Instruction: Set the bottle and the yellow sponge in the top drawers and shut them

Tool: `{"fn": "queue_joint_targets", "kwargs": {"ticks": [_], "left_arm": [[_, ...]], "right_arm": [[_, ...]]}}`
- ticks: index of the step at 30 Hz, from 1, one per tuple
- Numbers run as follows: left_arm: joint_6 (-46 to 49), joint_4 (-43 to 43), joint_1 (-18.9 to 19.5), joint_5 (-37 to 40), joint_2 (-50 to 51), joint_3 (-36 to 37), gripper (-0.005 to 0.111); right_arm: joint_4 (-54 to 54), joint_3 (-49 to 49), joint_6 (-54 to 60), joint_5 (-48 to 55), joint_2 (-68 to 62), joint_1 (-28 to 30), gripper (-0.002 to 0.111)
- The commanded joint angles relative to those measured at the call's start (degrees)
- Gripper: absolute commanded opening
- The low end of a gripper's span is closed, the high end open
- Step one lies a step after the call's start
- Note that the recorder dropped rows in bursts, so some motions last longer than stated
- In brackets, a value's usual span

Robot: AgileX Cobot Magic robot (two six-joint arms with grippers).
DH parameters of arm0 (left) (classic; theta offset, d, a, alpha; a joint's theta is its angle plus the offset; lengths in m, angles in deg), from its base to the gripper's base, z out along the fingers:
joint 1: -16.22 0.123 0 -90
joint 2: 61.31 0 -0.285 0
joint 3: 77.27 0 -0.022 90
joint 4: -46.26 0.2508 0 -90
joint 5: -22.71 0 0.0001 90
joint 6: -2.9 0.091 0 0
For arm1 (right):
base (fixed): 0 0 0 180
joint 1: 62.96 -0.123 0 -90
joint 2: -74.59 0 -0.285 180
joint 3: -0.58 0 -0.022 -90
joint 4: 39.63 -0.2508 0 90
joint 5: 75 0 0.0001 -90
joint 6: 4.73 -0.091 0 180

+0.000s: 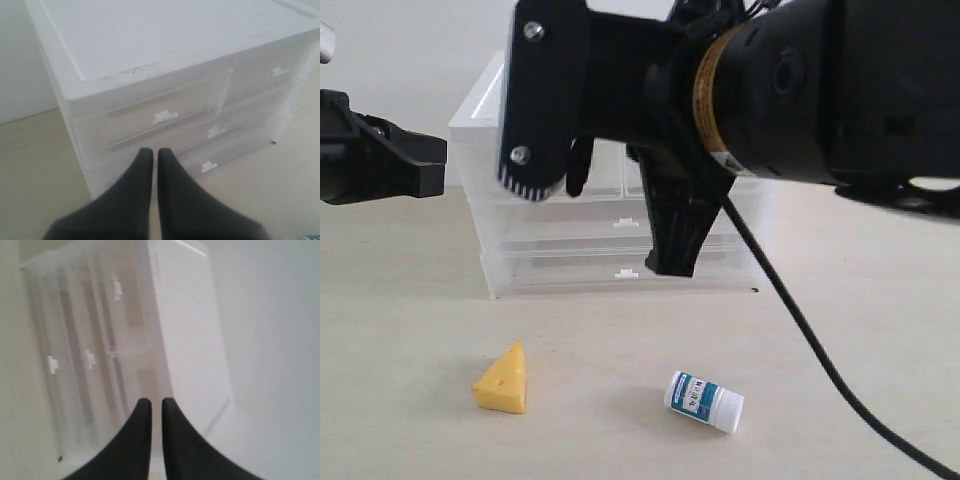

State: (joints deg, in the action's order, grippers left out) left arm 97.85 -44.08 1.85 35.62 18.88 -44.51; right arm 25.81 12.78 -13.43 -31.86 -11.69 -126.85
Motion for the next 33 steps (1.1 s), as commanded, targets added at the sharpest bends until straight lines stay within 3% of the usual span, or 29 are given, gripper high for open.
{"fn": "queue_joint_targets", "kwargs": {"ticks": [1, 7, 11, 17, 25, 30, 33], "left_arm": [[-0.4, 0.2, -0.2, 0.2, 0.1, -0.2, 0.004], [-0.4, 0.2, -0.2, 0.2, 0.1, -0.2, 0.004], [-0.4, 0.2, -0.2, 0.2, 0.1, -0.2, 0.004], [-0.4, 0.2, -0.2, 0.2, 0.1, -0.2, 0.004], [-0.4, 0.2, -0.2, 0.2, 0.1, -0.2, 0.004], [-0.4, 0.2, -0.2, 0.2, 0.1, -0.2, 0.004], [-0.4, 0.2, -0.2, 0.2, 0.1, -0.2, 0.004]], "right_arm": [[5.6, -0.5, -8.5, 5.6, 0.7, 0.1, 0.004], [5.3, -0.5, -11.9, 7.3, 1.9, 0.5, 0.004], [1.2, -0.5, -11.4, 6.2, 2.9, 4.1, 0.004], [-9.1, -0.5, 4.4, 3.6, 3.5, 9.5, 0.004], [-21.7, -0.5, 19.7, -9.1, 5.5, 14.6, 0.004], [-31.2, -0.5, 24.8, -11.4, 5.8, 18.7, 0.026], [-40.6, -0.5, 32.3, -15.1, 5.9, 20.1, 0.028]]}}
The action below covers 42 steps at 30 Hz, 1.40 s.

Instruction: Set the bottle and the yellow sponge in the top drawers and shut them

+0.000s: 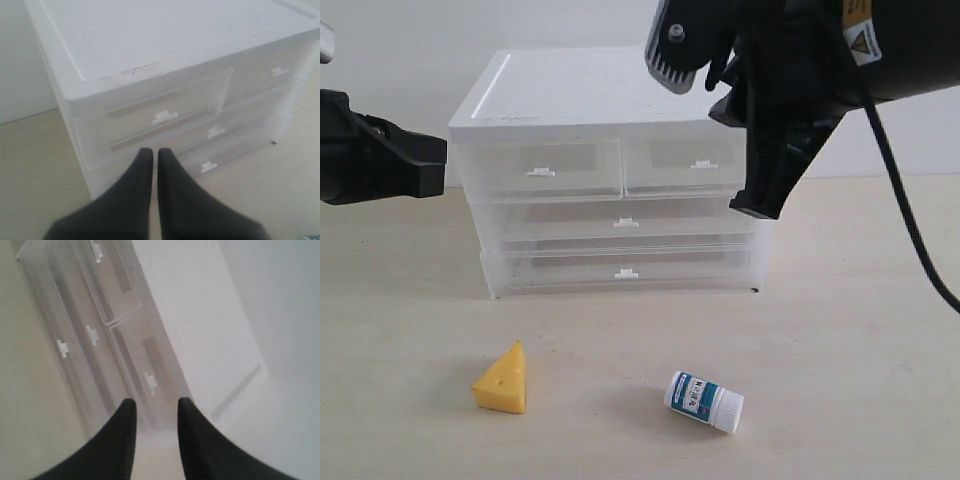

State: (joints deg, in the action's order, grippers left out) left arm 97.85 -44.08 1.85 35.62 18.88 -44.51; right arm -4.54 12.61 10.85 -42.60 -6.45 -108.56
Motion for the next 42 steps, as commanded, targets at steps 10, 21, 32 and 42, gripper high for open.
{"fn": "queue_joint_targets", "kwargs": {"ticks": [10, 21, 32, 42], "left_arm": [[-0.4, 0.2, -0.2, 0.2, 0.1, -0.2, 0.004], [-0.4, 0.2, -0.2, 0.2, 0.1, -0.2, 0.004], [-0.4, 0.2, -0.2, 0.2, 0.1, -0.2, 0.004], [-0.4, 0.2, -0.2, 0.2, 0.1, -0.2, 0.004]], "right_arm": [[-46.9, 11.6, 48.4, -27.8, 3.5, 10.8, 0.028], [-85.5, 23.6, 106.4, -69.3, 6.1, 0.2, 0.028], [-96.0, 23.6, 106.3, -76.3, 6.1, -4.9, 0.028], [-91.9, 23.6, 106.4, -78.4, 1.1, -4.9, 0.028]]}}
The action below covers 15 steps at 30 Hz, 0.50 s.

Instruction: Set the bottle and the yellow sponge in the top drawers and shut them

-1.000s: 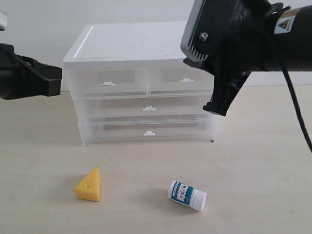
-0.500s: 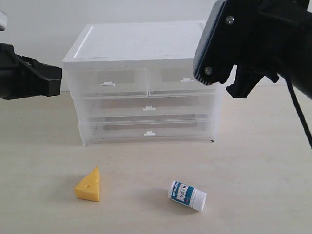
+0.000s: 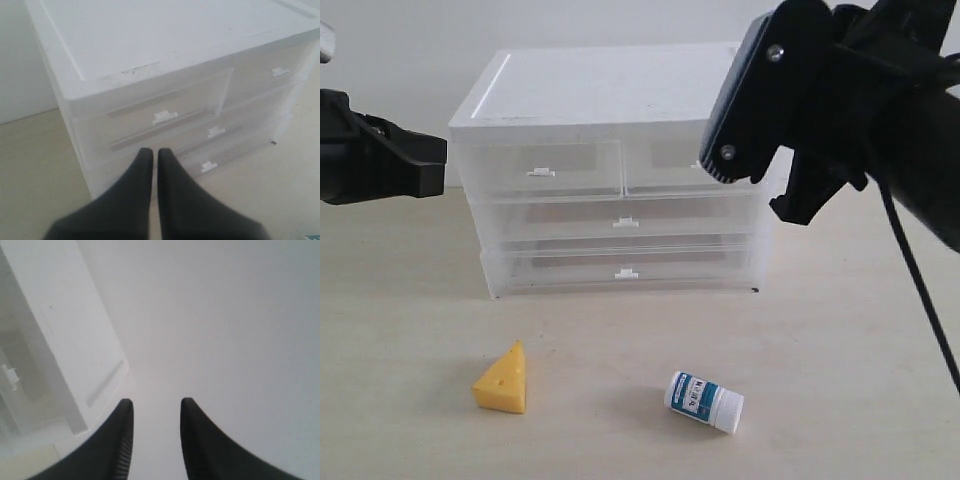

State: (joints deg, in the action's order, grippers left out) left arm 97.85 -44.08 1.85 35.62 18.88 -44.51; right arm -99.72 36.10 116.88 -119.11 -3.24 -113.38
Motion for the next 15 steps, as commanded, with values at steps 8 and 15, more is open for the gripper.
{"fn": "queue_joint_targets", "kwargs": {"ticks": [8, 15], "left_arm": [[-0.4, 0.2, -0.2, 0.2, 0.1, -0.2, 0.004], [-0.4, 0.2, -0.2, 0.2, 0.1, -0.2, 0.004]], "right_arm": [[4.0, 0.1, 0.3, -5.6, -5.9, -0.7, 0.028], [1.5, 0.1, 0.2, -3.9, -5.8, -1.3, 0.028]]}}
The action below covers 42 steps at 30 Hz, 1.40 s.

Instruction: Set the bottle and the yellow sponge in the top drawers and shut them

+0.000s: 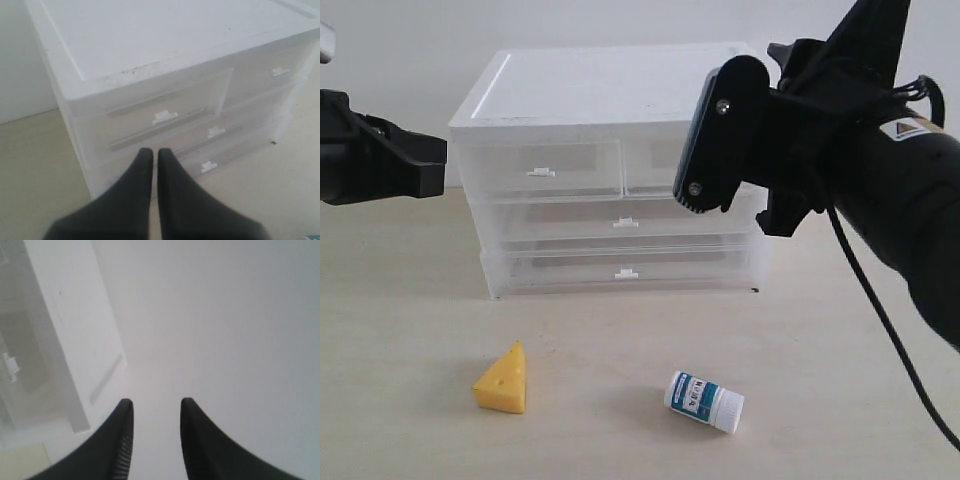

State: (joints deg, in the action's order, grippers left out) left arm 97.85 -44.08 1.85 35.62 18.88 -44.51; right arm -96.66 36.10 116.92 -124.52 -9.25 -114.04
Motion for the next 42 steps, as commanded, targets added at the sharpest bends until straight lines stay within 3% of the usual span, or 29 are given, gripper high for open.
{"fn": "queue_joint_targets", "kwargs": {"ticks": [1, 22, 28, 31, 34, 42], "left_arm": [[-0.4, 0.2, -0.2, 0.2, 0.1, -0.2, 0.004], [-0.4, 0.2, -0.2, 0.2, 0.1, -0.2, 0.004], [-0.4, 0.2, -0.2, 0.2, 0.1, -0.2, 0.004], [-0.4, 0.2, -0.2, 0.2, 0.1, -0.2, 0.004], [-0.4, 0.2, -0.2, 0.2, 0.1, -0.2, 0.004], [-0.4, 0.2, -0.2, 0.5, 0.1, -0.2, 0.004]], "right_arm": [[-2.4, 0.1, 0.2, 2.7, 0.1, -0.9, 0.028], [-3.1, 4.8, -1.9, -4.1, -9.6, -3.7, 0.028], [-2.3, 5.2, -1.0, -7.8, -12.3, -4.8, 0.028], [1.5, 5.2, 0.3, -15.1, -17.7, -4.8, 0.028], [5.2, 5.2, -5.0, -20.4, -22.1, -4.8, 0.028], [10.3, 5.2, -15.2, -20.4, -25.3, -2.9, 0.028]]}}
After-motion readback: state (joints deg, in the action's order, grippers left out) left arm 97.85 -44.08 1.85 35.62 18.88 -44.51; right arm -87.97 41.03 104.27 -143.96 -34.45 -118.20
